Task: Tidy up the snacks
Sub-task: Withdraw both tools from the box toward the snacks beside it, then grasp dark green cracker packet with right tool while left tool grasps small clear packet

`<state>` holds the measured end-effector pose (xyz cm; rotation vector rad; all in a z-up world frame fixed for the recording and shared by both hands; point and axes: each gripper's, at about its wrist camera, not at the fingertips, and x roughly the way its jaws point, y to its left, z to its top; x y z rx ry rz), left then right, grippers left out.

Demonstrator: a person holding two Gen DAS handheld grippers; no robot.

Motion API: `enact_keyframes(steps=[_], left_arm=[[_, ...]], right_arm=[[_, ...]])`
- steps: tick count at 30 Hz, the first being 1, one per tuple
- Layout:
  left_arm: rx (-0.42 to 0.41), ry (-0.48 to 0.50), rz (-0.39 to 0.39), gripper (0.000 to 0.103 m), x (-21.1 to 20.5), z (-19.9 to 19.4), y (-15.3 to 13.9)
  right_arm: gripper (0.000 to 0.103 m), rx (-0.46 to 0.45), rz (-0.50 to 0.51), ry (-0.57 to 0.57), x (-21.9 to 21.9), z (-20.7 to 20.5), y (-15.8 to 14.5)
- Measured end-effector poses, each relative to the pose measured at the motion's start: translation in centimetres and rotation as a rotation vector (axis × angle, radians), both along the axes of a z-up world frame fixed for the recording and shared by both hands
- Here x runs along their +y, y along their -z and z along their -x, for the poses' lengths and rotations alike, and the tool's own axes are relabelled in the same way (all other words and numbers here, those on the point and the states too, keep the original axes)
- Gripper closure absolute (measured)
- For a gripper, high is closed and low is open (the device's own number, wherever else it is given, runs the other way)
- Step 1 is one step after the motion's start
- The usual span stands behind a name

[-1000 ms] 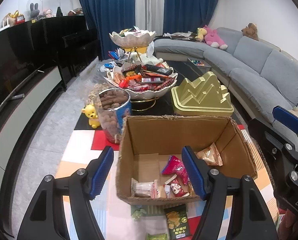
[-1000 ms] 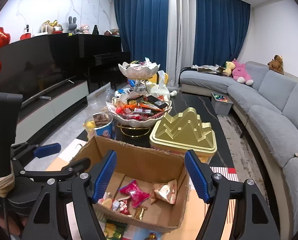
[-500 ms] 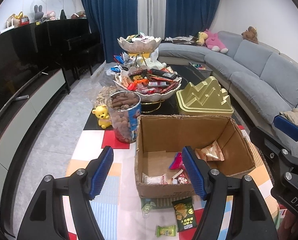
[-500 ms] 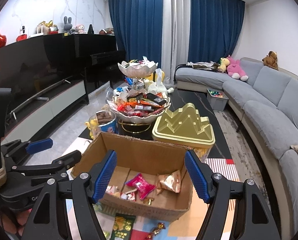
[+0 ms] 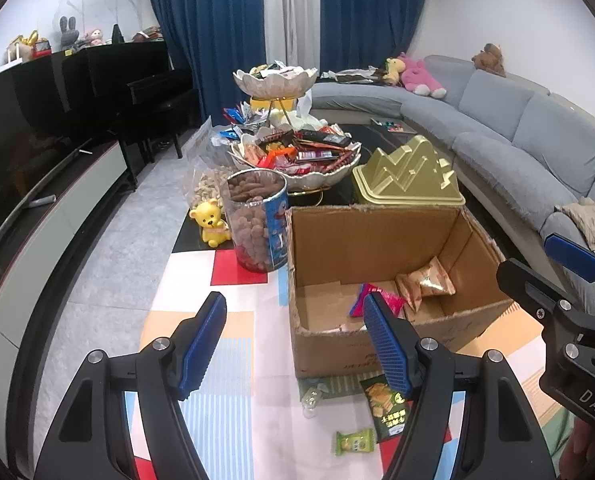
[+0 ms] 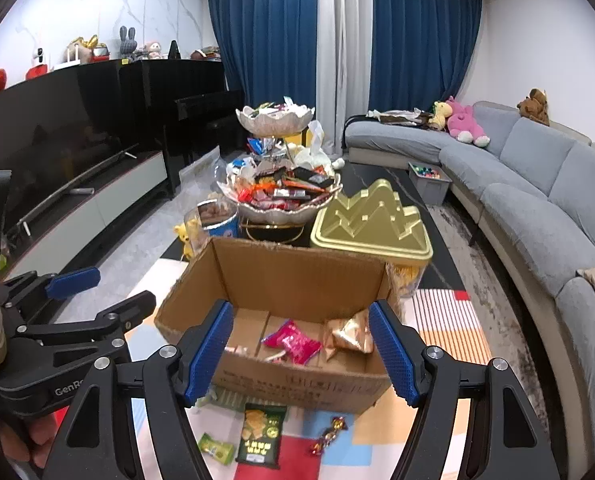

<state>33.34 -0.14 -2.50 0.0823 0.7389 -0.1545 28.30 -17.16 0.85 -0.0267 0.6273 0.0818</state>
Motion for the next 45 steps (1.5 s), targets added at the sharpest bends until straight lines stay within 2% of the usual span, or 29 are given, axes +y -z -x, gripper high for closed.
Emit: enact_keyframes(steps=[10, 24, 45], left_arm=[[0.028, 0.036, -0.042, 0.033, 0.7, 0.7, 2.9], [0.082, 0.079, -0.051, 0.033, 1.2, 0.6, 6.8], [0.175, 0.235, -0.055, 0.033, 1.0, 0.1, 14.0]], right_arm=[[0.032, 0.055, 0.004, 0.023, 0.9, 0.8, 3.0], [0.032, 0.143, 0.010, 0.036, 1.7, 0.9, 7.2], [0.032, 0.298, 0.052, 0.006, 3.3, 0.2, 14.5]])
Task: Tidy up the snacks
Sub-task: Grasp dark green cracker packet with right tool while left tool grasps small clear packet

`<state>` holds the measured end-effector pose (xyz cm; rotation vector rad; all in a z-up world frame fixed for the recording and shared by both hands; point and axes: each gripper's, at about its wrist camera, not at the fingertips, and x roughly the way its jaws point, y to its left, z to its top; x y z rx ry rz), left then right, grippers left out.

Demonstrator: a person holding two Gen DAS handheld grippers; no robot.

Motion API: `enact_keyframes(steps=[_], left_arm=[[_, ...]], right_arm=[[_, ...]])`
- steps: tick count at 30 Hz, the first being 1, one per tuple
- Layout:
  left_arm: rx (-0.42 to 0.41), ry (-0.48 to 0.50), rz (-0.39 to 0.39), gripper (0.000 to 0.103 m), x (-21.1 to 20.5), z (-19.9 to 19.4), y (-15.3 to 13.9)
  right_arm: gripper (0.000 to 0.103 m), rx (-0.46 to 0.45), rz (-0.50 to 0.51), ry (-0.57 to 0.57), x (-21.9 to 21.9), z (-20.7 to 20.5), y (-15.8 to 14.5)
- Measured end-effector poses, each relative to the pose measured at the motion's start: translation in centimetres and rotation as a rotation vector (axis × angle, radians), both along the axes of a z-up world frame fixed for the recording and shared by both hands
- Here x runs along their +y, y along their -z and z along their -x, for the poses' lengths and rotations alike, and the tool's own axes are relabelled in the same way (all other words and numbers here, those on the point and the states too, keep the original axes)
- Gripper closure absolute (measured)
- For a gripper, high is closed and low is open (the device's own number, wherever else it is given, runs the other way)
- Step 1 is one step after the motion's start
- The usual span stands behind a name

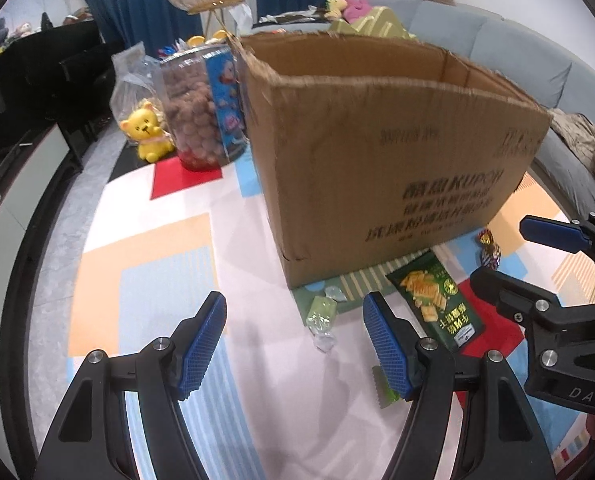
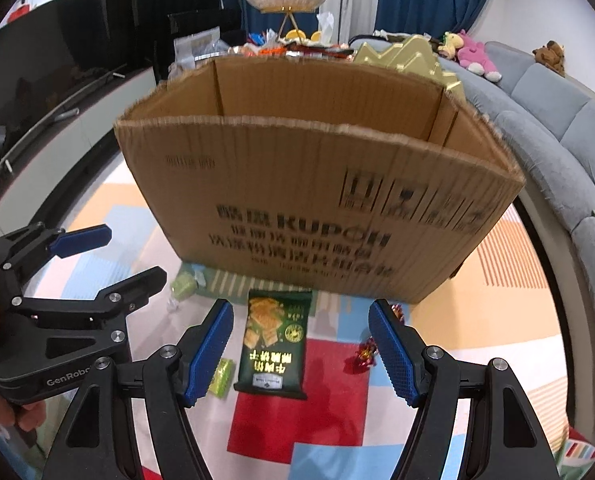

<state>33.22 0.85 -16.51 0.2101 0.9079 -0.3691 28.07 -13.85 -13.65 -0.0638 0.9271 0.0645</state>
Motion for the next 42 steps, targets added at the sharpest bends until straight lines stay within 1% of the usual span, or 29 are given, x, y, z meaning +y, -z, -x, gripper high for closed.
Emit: enact_keyframes(steps=[10, 13, 20, 24, 26, 29, 31, 32, 33, 34, 35, 37, 42], left_arm=[[0.006, 0.032, 0.006, 0.034, -0.8, -0.9, 1.9], [0.012, 0.039, 0.001, 0.039, -1.0, -1.0, 2.5], [0.023, 0.046, 0.004, 0.045, -0.9, -1.5, 3.6], [0.027, 0.059, 0.002, 0.054, -1.0, -1.9, 4.1], [0.029, 0.065, -0.002, 0.055, -1.1, -1.9, 4.4], [0.030, 0.072, 0.001, 0.057, -1.3, -1.8, 4.6], [0.028, 0.077, 0.007, 0.060, -1.5, -1.8, 4.6], [0.027, 0.079, 0.007, 0.061, -1.6, -1.8, 4.6], [0.030, 0.085, 0.011, 0.066, -1.7, -1.7, 4.6], [0.033, 0.091, 0.016, 0.073, -1.9, -1.6, 4.6], [0.035, 0.099, 0.016, 0.076, -2.1, -1.4, 4.6], [0.033, 0.110, 0.009, 0.084, -2.5, -1.0, 4.5], [0.044, 0.088, 0.017, 0.084, -2.3, -0.8, 4.4]], right_arm=[[0.032, 0.069, -0.012, -0.025, 0.5, -0.9, 2.5], [0.032, 0.085, -0.013, -0.025, 0.7, -1.3, 3.1], [0.032, 0.120, -0.015, -0.024, 1.5, -2.0, 4.8], [0.032, 0.140, -0.021, -0.018, 1.7, -2.0, 5.8], [0.032, 0.150, -0.030, -0.009, 1.6, -2.1, 6.3], [0.033, 0.140, -0.024, -0.010, 1.3, -1.7, 6.7], [0.036, 0.133, -0.023, -0.011, 1.3, -1.7, 6.7], [0.040, 0.129, -0.022, -0.013, 1.3, -1.7, 6.6], [0.046, 0.128, -0.023, -0.017, 1.2, -2.2, 6.5], [0.050, 0.124, -0.023, -0.028, 1.3, -2.2, 6.4], [0.056, 0.124, -0.020, -0.034, 1.4, -2.2, 6.3], [0.057, 0.127, -0.018, -0.040, 1.7, -2.3, 6.2], [0.058, 0.129, -0.023, -0.045, 2.2, -1.8, 5.8]])
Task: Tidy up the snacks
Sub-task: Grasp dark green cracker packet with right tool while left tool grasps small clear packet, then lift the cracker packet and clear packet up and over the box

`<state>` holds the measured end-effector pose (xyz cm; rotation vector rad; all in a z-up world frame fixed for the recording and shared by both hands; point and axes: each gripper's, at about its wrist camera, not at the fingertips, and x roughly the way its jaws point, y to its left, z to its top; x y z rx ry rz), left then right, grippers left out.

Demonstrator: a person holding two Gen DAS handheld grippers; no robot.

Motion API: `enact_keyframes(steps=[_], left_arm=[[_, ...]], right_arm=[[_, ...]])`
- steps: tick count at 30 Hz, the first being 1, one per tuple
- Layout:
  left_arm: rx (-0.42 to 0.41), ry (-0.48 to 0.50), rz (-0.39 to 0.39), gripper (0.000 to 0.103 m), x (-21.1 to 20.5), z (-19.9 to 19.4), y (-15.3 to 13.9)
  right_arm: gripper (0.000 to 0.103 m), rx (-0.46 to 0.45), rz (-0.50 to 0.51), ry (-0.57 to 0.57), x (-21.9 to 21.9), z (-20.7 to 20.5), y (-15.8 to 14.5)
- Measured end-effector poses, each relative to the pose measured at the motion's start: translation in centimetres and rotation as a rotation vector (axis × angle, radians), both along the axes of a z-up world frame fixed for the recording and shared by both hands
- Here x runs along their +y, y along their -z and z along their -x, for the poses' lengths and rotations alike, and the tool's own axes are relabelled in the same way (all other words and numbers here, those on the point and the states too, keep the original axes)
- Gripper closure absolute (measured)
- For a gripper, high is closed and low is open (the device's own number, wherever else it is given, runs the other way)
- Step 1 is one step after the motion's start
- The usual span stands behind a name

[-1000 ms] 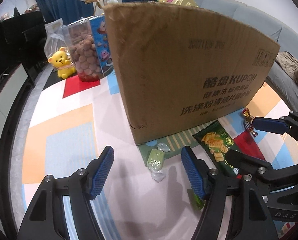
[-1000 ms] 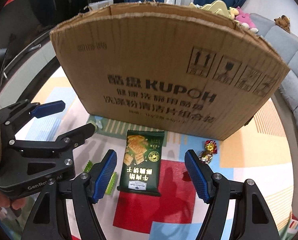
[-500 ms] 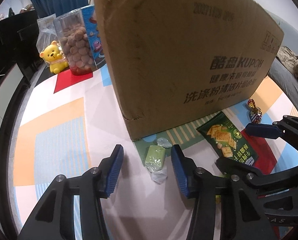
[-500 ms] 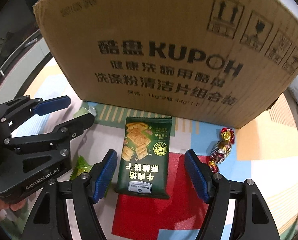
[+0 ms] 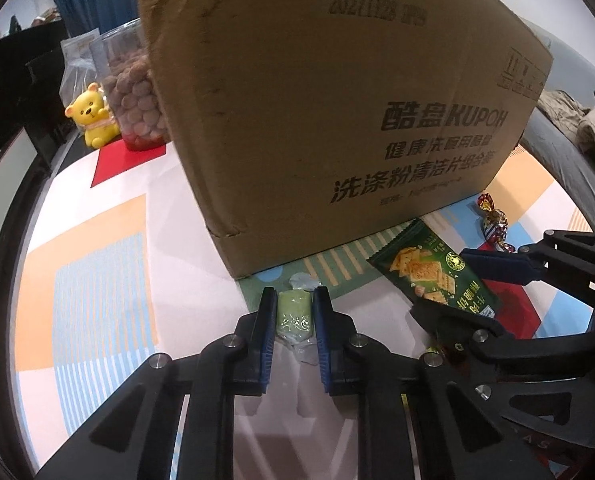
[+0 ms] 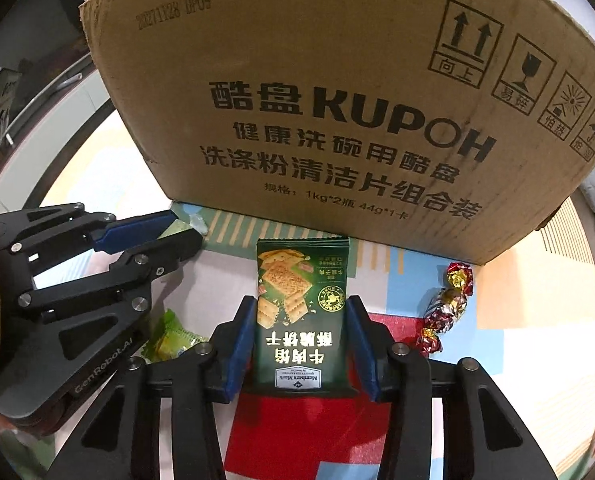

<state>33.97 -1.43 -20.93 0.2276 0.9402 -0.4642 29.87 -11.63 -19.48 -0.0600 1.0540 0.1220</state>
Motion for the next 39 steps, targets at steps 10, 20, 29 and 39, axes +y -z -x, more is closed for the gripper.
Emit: enact_keyframes(steps=[10, 20, 29, 39], left_arm=[[-0.011, -0.038, 0.000, 0.084, 0.3, 1.1, -1.5], [-0.026, -0.084, 0.010, 0.084, 0.6, 2.6, -3.7], [-0.041, -0.152, 0.019, 0.084, 0.8, 4.3, -5.8], [-0.069, -0.186, 0.027, 0.084, 0.3, 5.2, -8.3]], right_arm=[[0.058, -0.027, -0.006, 0.003, -1.2, 0.3, -1.9], [0.058, -0.065, -0.015, 0.009, -1.8, 2.9, -4.5], [0.058, -0.113, -0.027, 0.003, -2.3, 4.4, -6.9], [0.058, -0.156, -0.043, 0.019, -3.4, 5.6, -9.5]])
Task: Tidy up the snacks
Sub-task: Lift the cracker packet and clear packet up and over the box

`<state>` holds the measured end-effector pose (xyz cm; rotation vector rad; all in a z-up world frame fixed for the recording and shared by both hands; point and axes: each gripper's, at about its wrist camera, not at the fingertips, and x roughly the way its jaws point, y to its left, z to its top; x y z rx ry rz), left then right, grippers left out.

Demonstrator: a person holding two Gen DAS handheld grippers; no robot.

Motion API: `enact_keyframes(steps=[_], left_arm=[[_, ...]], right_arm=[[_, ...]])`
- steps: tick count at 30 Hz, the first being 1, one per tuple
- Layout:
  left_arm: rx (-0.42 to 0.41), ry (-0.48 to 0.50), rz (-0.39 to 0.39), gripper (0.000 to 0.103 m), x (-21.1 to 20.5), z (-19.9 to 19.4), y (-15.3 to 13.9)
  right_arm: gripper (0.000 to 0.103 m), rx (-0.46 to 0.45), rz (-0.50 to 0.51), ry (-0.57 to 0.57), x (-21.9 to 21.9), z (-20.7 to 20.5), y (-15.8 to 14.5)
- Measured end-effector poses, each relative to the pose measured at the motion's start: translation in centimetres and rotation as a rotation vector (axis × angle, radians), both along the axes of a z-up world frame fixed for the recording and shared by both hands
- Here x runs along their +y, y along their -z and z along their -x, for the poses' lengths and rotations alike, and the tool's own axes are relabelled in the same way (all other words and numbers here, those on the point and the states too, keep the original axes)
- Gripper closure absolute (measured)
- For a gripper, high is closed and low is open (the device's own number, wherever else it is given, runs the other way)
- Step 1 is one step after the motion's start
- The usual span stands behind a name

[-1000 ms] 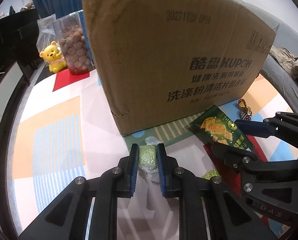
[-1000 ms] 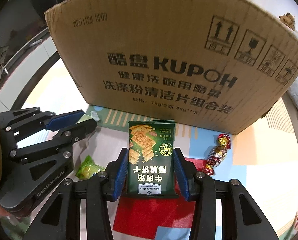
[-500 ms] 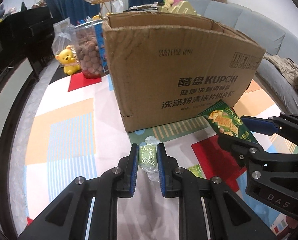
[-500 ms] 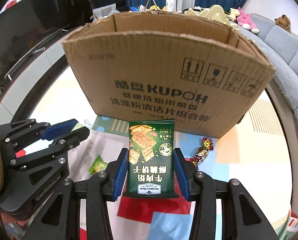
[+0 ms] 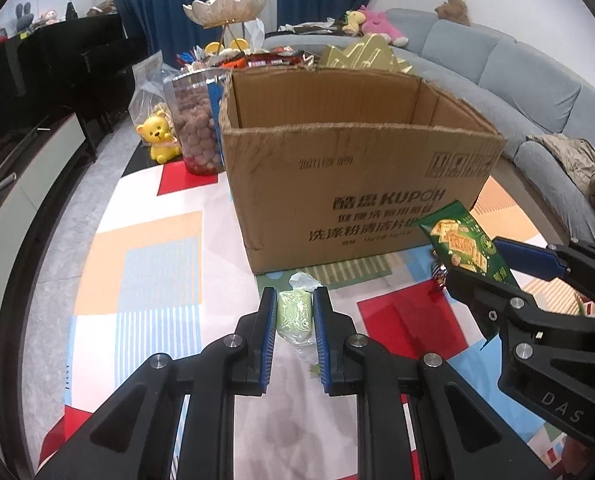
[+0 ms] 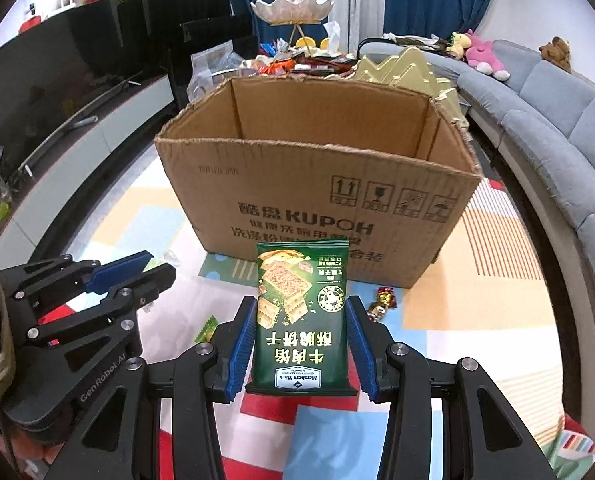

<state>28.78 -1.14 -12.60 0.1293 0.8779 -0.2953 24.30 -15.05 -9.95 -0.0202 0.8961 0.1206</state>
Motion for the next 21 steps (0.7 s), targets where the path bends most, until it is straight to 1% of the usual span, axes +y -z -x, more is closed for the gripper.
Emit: enact_keyframes(steps=[12, 21], left_arm=[[-0.021, -0.024, 0.000, 0.084, -1.5, 0.9, -2.9], [-0.024, -0.052, 0.001, 0.084, -2.1, 0.8, -4.3]], right_arm=[[0.058, -0.036, -0.025, 0.024, -1.7, 0.9, -2.3], [0.058, -0.062, -0.035, 0.034, -2.7, 1.0, -4.0]])
